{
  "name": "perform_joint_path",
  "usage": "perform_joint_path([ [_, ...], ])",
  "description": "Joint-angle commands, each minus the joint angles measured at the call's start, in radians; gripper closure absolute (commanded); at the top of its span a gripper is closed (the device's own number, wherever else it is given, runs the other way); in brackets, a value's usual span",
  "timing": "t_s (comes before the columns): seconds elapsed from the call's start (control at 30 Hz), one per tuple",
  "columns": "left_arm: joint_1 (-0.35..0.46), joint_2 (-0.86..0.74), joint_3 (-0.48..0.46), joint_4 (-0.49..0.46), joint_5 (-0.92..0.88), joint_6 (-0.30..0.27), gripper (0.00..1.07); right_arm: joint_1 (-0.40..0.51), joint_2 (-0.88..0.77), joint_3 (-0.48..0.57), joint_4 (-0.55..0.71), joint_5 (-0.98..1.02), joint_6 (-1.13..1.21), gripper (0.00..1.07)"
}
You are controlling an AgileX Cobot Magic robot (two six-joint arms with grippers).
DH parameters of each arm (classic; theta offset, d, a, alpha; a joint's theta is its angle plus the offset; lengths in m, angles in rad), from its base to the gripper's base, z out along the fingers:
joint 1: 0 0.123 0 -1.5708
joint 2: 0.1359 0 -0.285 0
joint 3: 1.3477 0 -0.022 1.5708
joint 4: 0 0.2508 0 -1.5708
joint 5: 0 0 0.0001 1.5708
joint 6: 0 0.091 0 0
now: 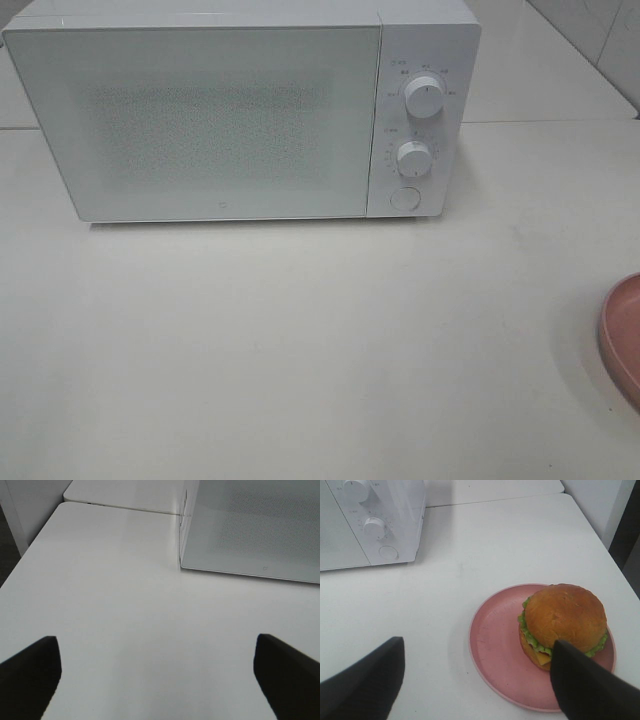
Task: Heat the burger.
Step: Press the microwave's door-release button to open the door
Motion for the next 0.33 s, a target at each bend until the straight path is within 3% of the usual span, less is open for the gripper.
perform_joint_path([
  [0.03,0.002,-0.025,0.005,-0.004,-0.006,-0.007,0.06,-0.005,-0.02,0.002,-0.003,-0.012,-0.002,0.33],
  [0.33,0.002,-0.023,0.005,-0.005,-0.006,-0.007,0.06,-0.005,-0.02,0.002,-0.003,-0.012,-0.002,0.33],
])
